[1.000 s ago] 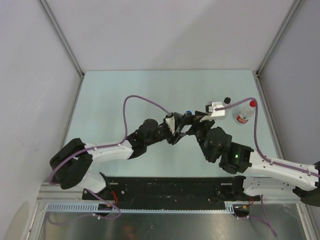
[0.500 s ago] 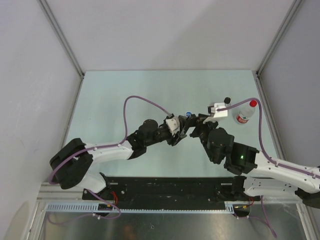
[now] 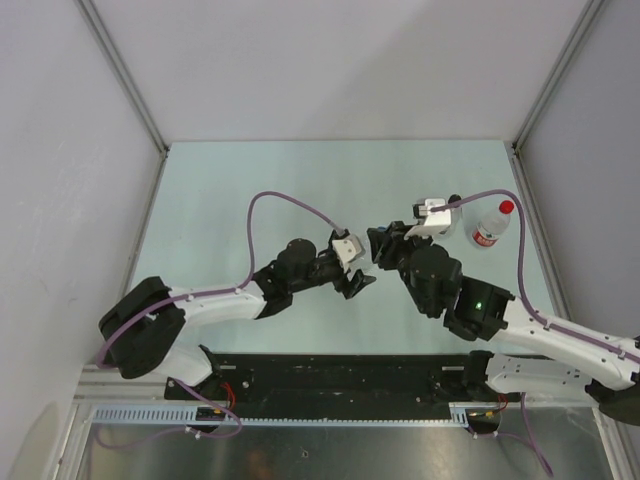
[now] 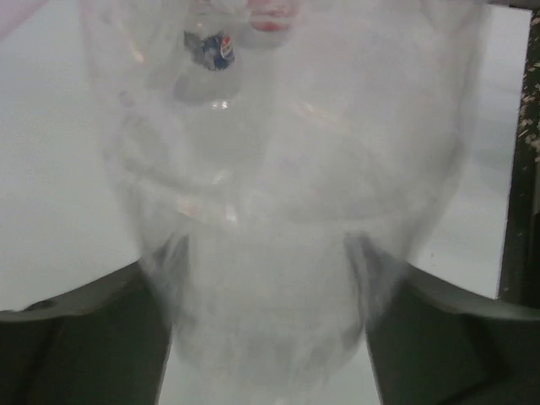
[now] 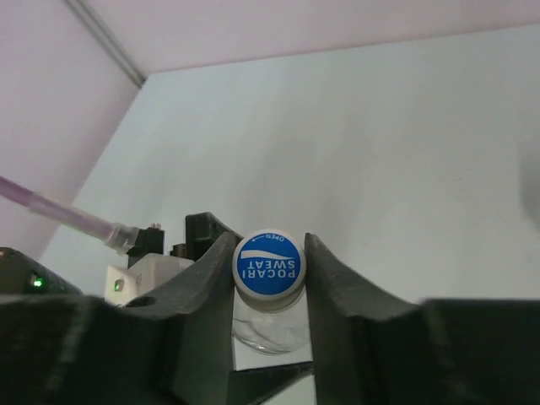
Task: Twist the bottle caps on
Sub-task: Place the plastic bottle at the center of the board.
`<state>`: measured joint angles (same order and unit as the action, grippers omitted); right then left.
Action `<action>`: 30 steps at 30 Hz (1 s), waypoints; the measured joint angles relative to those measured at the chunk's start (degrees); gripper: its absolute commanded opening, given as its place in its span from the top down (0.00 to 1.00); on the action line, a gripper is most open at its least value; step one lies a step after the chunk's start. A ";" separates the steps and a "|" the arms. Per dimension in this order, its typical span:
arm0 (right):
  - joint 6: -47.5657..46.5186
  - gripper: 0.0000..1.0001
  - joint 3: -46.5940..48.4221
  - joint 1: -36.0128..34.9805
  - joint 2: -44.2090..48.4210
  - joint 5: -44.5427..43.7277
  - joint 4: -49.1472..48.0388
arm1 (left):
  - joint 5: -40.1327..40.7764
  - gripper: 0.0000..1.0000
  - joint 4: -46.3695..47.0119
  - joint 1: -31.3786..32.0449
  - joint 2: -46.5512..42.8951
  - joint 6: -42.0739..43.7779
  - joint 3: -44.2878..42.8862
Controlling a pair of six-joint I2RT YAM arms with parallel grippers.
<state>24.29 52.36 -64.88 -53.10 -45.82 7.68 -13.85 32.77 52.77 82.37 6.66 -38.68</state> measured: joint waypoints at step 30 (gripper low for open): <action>-7.28 0.72 -17.57 43.58 6.93 -3.08 -0.98 | 28.63 0.01 -2.27 3.69 -16.83 -26.64 -8.59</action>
<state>17.02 34.79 -21.30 -46.17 -48.90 6.70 14.79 30.50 56.47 65.54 -19.99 -47.27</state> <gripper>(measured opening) 0.391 0.994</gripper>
